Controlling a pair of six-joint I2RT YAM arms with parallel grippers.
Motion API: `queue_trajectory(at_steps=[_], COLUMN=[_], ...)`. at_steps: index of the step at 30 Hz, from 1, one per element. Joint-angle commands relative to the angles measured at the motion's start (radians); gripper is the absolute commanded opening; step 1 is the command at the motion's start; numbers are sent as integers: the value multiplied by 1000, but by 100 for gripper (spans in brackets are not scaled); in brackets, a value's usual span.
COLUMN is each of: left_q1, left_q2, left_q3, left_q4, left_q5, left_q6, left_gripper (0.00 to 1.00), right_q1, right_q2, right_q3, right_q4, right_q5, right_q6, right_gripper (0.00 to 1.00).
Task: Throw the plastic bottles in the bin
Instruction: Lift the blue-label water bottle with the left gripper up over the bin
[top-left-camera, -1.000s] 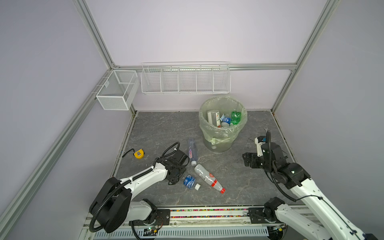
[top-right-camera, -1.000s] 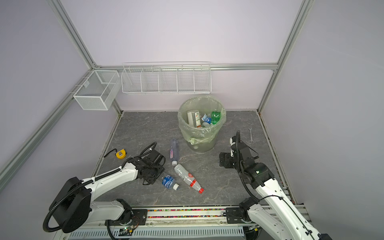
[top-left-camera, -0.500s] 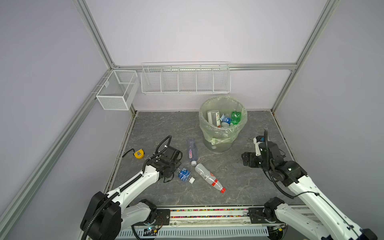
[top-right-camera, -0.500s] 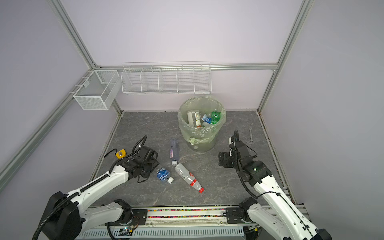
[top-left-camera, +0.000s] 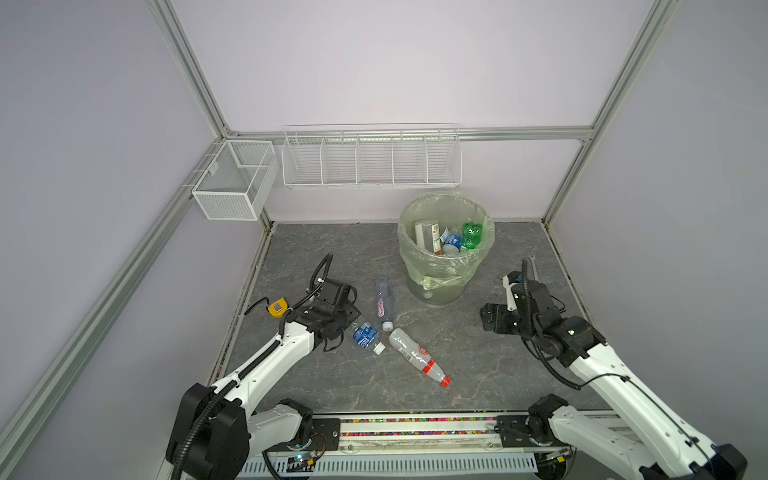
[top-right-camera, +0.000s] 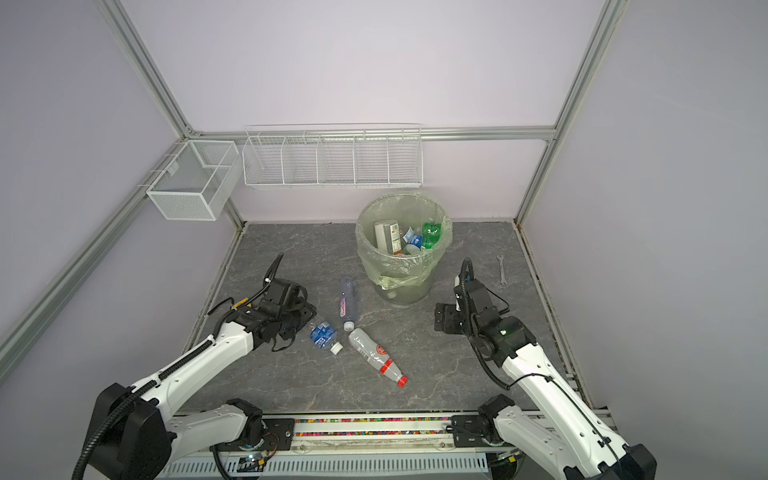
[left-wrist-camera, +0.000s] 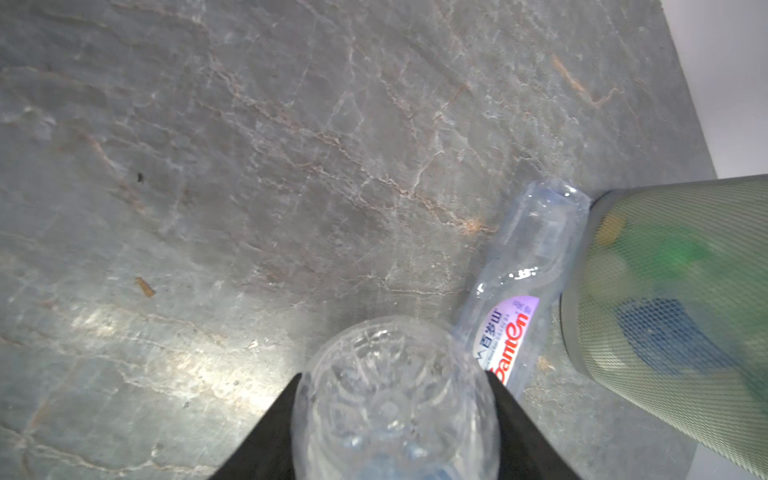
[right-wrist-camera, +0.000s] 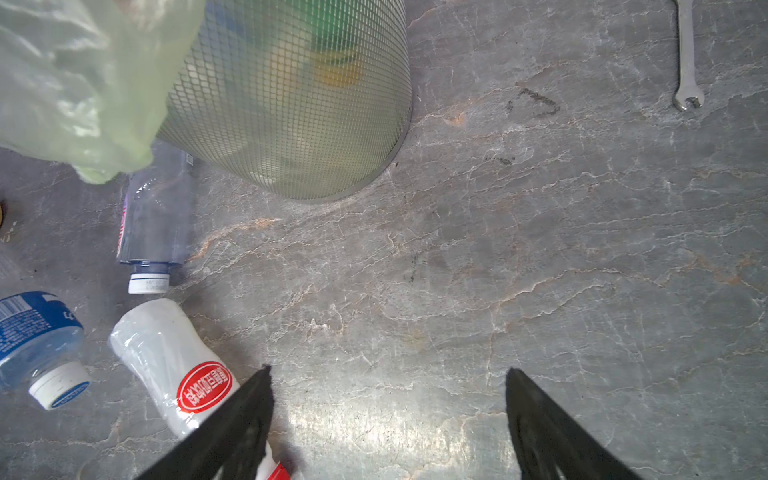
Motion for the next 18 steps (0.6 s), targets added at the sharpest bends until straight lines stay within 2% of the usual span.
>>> queue_trajectory(at_steps=[1, 5, 18], left_q1=[16, 33, 49], left_q2=[-9, -1, 118], left_q3=[83, 159, 406], left_q4=[29, 31, 88], left_q5=[28, 49, 259], left_q6=[85, 138, 217], left_gripper=[58, 57, 56], right_q1=[-2, 0, -2], right_q2=[7, 16, -10], right_q3=[18, 35, 54], right_q4=[-1, -12, -36], right_q5=[-4, 5, 21], right_q6=[23, 24, 46], right_gripper=[88, 88, 88])
